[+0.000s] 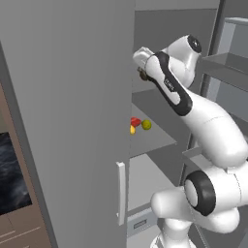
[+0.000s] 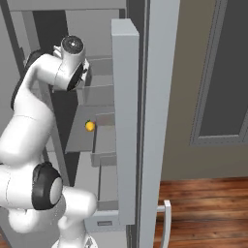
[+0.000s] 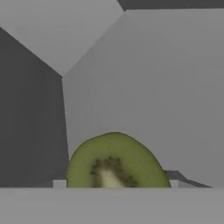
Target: Take the kiwi and lemon from the highest rack and move them to the second highest rack where the steak and pear are located, to maximize freezer space. Close the freezer door after rearranging.
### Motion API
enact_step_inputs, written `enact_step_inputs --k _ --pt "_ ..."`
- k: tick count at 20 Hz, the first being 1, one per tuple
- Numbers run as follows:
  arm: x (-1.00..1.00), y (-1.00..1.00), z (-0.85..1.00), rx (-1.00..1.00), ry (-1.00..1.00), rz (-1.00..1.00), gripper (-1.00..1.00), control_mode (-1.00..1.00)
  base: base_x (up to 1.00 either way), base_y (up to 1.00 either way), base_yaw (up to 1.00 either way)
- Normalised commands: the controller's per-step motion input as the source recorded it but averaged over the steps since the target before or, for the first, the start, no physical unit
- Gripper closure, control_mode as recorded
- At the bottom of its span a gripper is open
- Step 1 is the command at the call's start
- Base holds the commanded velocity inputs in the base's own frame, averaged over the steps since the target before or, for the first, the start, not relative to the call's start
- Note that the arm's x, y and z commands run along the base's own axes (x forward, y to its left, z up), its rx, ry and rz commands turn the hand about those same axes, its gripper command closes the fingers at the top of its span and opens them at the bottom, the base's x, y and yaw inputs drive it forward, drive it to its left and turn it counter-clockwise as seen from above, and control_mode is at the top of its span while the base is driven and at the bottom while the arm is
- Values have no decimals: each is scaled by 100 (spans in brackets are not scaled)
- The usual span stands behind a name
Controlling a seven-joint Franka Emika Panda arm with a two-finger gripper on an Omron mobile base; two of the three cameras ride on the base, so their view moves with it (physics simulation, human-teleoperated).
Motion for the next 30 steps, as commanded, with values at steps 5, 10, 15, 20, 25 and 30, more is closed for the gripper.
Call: enact_step_inputs --k 5,10,15,20,25,30 --pt "-100 -13 0 11 -6 0 100 -100 0 0 0" --pt "-99 -11 0 10 0 0 100 -100 0 0 0" --pt "-87 -16 -11 5 0 0 100 -100 0 0 0" --pt "-52 -9 -44 0 11 0 100 -100 0 0 0" --pt "-17 0 -52 -15 23 0 100 -100 0 0 0" --pt "1 -1 -50 -12 26 -2 100 -100 0 0 0"
